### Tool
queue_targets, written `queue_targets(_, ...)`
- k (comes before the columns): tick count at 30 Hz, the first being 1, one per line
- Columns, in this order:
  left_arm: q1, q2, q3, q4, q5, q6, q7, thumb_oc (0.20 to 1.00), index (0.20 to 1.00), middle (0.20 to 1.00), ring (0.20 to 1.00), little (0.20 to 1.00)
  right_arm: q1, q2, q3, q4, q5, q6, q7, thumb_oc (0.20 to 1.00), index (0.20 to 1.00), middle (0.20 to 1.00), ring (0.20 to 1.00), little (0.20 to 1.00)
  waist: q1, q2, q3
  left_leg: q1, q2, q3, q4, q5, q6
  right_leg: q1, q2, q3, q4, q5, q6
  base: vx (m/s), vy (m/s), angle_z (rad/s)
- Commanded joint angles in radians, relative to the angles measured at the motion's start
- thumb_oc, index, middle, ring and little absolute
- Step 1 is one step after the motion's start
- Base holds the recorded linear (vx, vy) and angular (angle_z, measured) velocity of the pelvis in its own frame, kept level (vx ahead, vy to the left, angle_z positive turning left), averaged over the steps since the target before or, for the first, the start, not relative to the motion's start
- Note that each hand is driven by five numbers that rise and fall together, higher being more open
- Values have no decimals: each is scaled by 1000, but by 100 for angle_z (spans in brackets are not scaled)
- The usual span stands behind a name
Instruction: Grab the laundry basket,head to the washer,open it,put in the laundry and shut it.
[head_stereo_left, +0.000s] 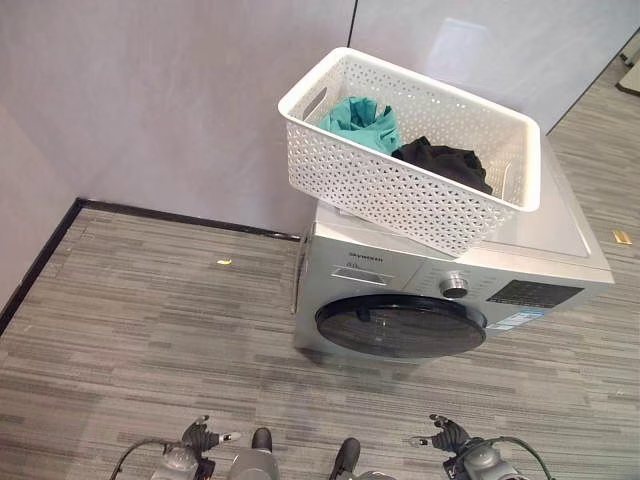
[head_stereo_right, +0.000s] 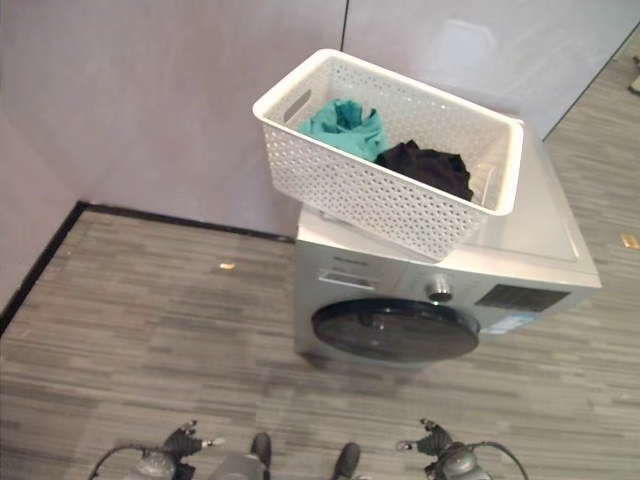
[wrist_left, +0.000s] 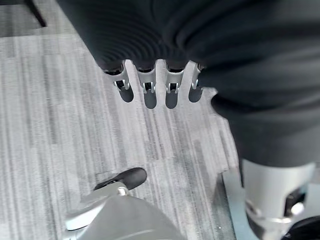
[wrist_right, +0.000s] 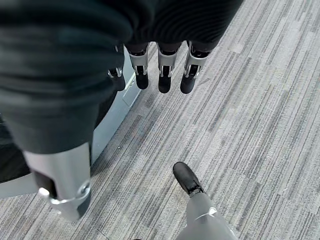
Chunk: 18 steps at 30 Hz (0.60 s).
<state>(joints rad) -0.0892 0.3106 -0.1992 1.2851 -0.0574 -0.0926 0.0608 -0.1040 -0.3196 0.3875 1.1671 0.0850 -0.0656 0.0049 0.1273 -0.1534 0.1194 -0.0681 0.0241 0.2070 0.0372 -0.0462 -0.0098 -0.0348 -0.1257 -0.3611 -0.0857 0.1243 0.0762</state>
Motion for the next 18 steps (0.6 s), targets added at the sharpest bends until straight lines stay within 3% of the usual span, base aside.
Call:
queue_targets(1, -61, -17, -43, 60, 62, -15, -2, 1000, 1000, 1000, 1000, 1000, -27, -70, -62, -56, 37, -19, -15, 1000, 1000, 1000, 1000, 1000, 9, 55, 25, -6, -27, -129, -22, 20, 50, -46, 68, 100, 166, -135, 27, -17, 34, -4)
queue_targets(2, -64, -17, -49, 60, 66, -16, -2, 1000, 1000, 1000, 1000, 1000, -27, -73, -63, -57, 35, -19, -17, 1000, 1000, 1000, 1000, 1000, 0, 55, 28, -14, -30, -146, -15, 20, 56, -55, 81, 161, 186, -144, 29, 0, 0, 0)
queue_targets(3, -65, -17, -49, 60, 66, -16, -2, 1000, 1000, 1000, 1000, 1000, -27, -73, -64, -57, 35, -19, -17, 1000, 1000, 1000, 1000, 1000, 0, 54, 24, -19, -30, -146, -15, 23, 56, -60, 81, 161, 185, -141, 28, -37, -21, 19)
queue_targets(4, -67, -17, -66, 64, 83, -14, -1, 1000, 1000, 1000, 1000, 1000, -29, -76, -64, -57, 31, -15, -16, 1000, 1000, 1000, 1000, 1000, -9, 57, 23, -39, -30, -166, -14, 27, 63, -64, 87, 229, 205, -149, 33, -68, -54, 36)
queue_targets(6, -61, -10, -47, 66, 83, -12, 2, 1000, 1000, 1000, 1000, 1000, -34, -69, -55, -65, 7, -14, -19, 1000, 1000, 1000, 1000, 1000, 29, 55, 12, -52, 10, -118, -28, 31, 40, -23, 0, 77, 152, -111, 54, -89, -135, 57)
queue_targets(7, -65, -5, -42, 66, 83, -12, 3, 1000, 1000, 1000, 1000, 1000, -37, -65, -53, -72, -1, -14, -22, 1000, 1000, 1000, 1000, 1000, 45, 57, 6, -55, 26, -110, -37, 35, 32, -27, -27, 36, 141, -90, 58, -40, -117, 21)
queue_targets(8, -65, -4, -42, 66, 83, -12, 3, 1000, 1000, 1000, 1000, 1000, -36, -64, -54, -73, -1, -14, -22, 1000, 1000, 1000, 1000, 1000, 45, 57, 6, -54, 26, -110, -39, 36, 32, -26, -27, 36, 139, -89, 58, 13, -105, -36)
queue_targets(12, -70, 17, -14, 56, 68, -15, 21, 1000, 1000, 1000, 1000, 1000, -30, -35, -26, -89, -27, -8, -9, 1000, 1000, 1000, 1000, 1000, 76, 47, 18, -33, 80, -86, -17, 25, -3, -33, -155, -30, 114, 19, 103, 72, -201, -60)
queue_targets(13, -79, 29, -18, 49, 64, -16, 29, 1000, 1000, 1000, 1000, 1000, -34, -30, -13, -100, -32, -9, -2, 1000, 1000, 1000, 1000, 1000, 72, 32, 28, -33, 88, -98, -1, 20, -8, -53, -158, 52, 122, 38, 111, 137, -348, -34)
queue_targets(14, -87, 33, -29, 50, 68, -17, 35, 1000, 1000, 1000, 1000, 1000, -38, -30, -8, -99, -27, -13, -2, 1000, 1000, 1000, 1000, 1000, 64, 25, 34, -33, 92, -114, 9, 20, -10, -63, -136, 135, 154, 21, 109, 154, -334, -16)
queue_targets(16, -88, 36, -38, 50, 73, -17, 34, 1000, 1000, 1000, 1000, 1000, -45, -30, 2, -90, -30, -12, 5, 1000, 1000, 1000, 1000, 1000, 51, 16, 26, -32, 114, -118, 7, 31, -24, -61, -108, 151, 161, -28, 102, 134, -285, 39)
queue_targets(18, -87, 40, -46, 49, 79, -18, 36, 1000, 1000, 1000, 1000, 1000, -51, -21, 28, -78, -50, -12, 6, 1000, 1000, 1000, 1000, 1000, 52, 12, 16, -14, 173, -116, -12, 66, -57, -53, -70, 91, 156, -82, 83, 146, -393, 32)
